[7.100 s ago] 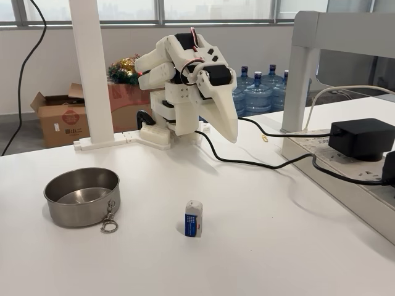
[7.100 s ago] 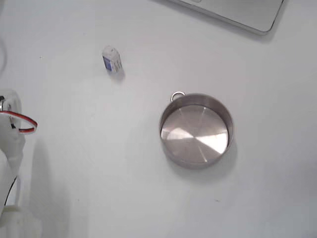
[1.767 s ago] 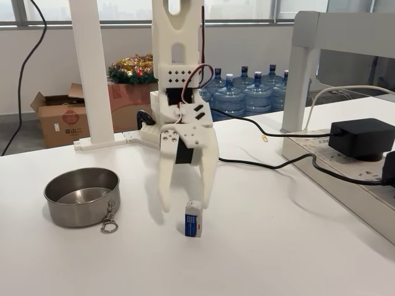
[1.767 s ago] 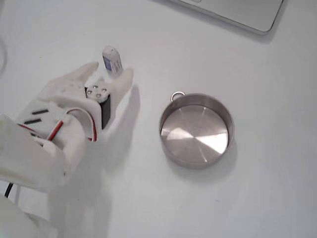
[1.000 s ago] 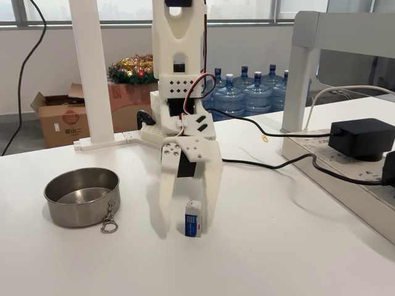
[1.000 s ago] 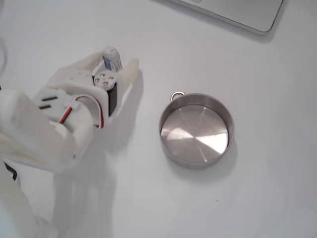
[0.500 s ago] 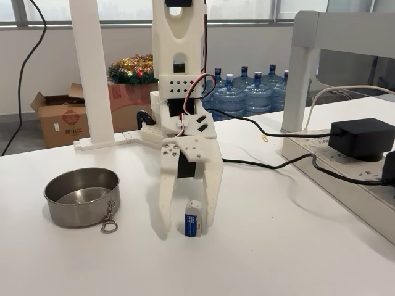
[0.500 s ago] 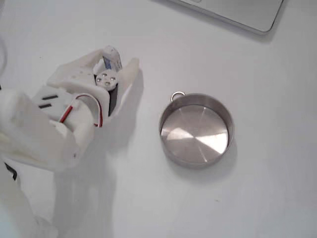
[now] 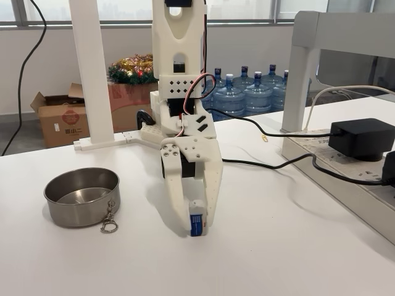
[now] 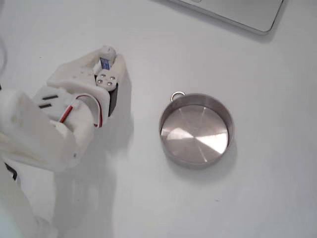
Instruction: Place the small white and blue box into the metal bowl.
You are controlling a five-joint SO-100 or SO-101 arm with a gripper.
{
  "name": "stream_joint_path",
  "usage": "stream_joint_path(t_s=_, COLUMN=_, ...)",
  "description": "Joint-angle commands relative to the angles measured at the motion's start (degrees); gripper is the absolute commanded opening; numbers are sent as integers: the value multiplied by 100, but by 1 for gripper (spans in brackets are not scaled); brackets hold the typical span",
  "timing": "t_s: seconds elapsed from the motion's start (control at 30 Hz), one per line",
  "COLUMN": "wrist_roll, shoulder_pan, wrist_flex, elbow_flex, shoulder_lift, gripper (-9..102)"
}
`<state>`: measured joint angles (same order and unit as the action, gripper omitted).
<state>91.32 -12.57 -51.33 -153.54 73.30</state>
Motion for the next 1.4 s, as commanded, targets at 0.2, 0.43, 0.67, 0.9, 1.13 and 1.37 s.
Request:
stream_joint_path(t_s=0.2, wrist_roll=18, shoulder_pan=-62, wrist_flex=-114, elbow_flex=79, shoulder_lift=114, gripper=1)
stream_joint_path(t_s=0.43, wrist_roll=18, shoulder_pan=-369, wrist_flex=-114, elbow_flex=-202, shoulder_lift=1125, gripper=1)
stream_joint_path(t_s=0.67, wrist_roll=9, shoulder_pan=-1055, wrist_flex=-35, elbow_flex=-800, shoulder_lift=2470, gripper=1)
stream_joint_path(t_s=0.9, wrist_roll=9, shoulder_pan=-2109, wrist_flex=-105, elbow_flex=-1468, shoulder_lift=3041, gripper=1)
stream_joint_path(t_s=1.13, wrist_roll=9, shoulder_pan=-2865, wrist_flex=-105, elbow_flex=-1731, shoulder_lift=3155, gripper=1)
stream_joint_path(t_s=1.37, wrist_roll=18, shoulder_pan=-3243, wrist_flex=-105, elbow_flex=-1934, shoulder_lift=3085, gripper=3)
